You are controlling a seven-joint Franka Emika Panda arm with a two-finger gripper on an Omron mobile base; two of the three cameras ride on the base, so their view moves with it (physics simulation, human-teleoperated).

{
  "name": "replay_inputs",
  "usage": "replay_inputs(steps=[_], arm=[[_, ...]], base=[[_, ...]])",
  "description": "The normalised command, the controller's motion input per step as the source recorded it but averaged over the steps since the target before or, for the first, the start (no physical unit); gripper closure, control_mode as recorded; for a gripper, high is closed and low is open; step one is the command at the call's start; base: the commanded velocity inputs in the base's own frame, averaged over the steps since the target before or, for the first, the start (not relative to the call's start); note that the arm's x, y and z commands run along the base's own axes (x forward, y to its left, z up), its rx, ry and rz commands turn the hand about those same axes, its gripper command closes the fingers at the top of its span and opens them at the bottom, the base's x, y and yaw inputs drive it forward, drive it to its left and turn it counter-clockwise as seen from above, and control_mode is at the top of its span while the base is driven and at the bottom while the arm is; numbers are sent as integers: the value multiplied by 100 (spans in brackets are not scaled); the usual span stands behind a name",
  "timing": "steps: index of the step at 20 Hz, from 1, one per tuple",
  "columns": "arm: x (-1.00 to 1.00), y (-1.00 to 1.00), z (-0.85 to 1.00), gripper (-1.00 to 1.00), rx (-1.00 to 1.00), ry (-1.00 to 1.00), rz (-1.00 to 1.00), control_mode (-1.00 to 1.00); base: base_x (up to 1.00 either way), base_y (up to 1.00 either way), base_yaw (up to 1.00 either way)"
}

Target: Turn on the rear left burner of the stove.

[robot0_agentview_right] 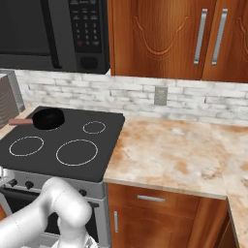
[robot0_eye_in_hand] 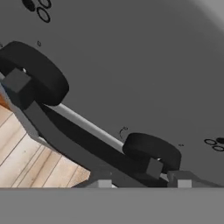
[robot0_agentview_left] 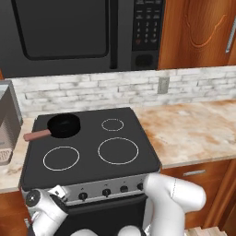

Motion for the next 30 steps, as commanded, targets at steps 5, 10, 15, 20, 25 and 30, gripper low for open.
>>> replay_inputs(steps=[5,10,15,20,25,30], arm=[[-2,-47,-80,100,-23,-2,8,-100],[0,-49,-76,100,-6,-19,14,-100],[6,-43,-72,100,-5,-9,20,-100],[12,-35,-75,100,-10,-13,41,-100],[29,-29,-66,100,-14,-2,47,-100],[30,-7,-72,100,-21,-3,49,-100]], base=[[0,0,0],[0,0,0],[0,0,0],[0,0,0],[0,0,0],[0,0,0]])
